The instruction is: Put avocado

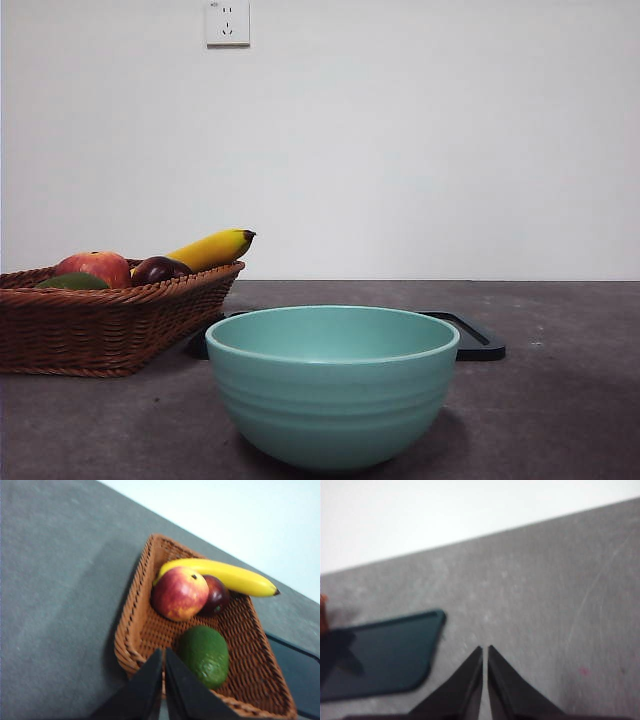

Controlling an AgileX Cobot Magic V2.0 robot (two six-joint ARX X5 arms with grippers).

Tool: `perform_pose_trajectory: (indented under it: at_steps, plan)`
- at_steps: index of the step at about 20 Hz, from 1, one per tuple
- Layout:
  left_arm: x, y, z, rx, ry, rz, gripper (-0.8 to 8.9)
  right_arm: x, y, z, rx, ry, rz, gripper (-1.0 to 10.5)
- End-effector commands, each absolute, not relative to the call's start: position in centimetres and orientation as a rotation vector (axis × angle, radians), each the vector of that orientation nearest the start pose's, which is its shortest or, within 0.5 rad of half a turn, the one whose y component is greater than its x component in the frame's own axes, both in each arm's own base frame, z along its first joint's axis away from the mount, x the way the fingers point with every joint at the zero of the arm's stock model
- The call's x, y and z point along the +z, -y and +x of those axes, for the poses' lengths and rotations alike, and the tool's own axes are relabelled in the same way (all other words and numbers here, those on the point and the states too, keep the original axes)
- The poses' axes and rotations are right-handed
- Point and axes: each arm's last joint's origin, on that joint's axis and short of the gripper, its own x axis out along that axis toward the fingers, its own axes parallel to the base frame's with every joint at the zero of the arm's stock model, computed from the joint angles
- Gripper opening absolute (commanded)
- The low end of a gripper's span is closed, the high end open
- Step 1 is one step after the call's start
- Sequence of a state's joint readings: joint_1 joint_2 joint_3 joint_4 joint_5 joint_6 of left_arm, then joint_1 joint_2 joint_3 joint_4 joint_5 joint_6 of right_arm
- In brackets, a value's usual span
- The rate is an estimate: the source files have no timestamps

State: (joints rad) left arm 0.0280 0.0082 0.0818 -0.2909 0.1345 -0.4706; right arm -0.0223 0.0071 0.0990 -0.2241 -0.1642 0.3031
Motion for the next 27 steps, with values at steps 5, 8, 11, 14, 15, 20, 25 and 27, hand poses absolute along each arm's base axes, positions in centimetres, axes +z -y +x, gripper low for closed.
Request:
perform_pose_trajectory:
  at_steps: [5, 8, 11, 14, 15, 20, 25, 27]
  plan:
    - [20.1, 0.3, 8.2, -0.093, -0.292, -0.502, 0.09, 22.3, -0.4, 8.0, 0.149, -0.141, 0.348, 0.1]
    - [21.7, 0.4, 8.1, -0.120, -0.345, -0.474, 0.09, 24.4, -0.5, 7.9, 0.174, -0.181, 0.337, 0.1]
    - [23.3, 0.6, 8.2, -0.189, -0.410, -0.442, 0.09, 26.3, -0.7, 8.0, 0.241, -0.264, 0.305, 0.1]
    - [24.8, 0.8, 8.5, -0.265, -0.481, -0.403, 0.09, 27.9, -1.0, 8.3, 0.339, -0.374, 0.288, 0.1]
    - [25.3, 0.9, 8.7, -0.294, -0.507, -0.391, 0.09, 28.4, -1.1, 8.5, 0.371, -0.413, 0.284, 0.1]
    - [27.2, 1.2, 9.4, -0.406, -0.633, -0.344, 0.09, 30.2, -1.8, 9.2, 0.512, -0.589, 0.268, 0.1]
    - [29.0, 2.1, 10.0, -0.549, -0.754, -0.320, 0.09, 31.3, -3.2, 9.6, 0.672, -0.761, 0.189, 0.1]
    - [29.7, 2.5, 9.9, -0.619, -0.791, -0.306, 0.09, 31.5, -4.0, 9.6, 0.746, -0.816, 0.146, 0.1]
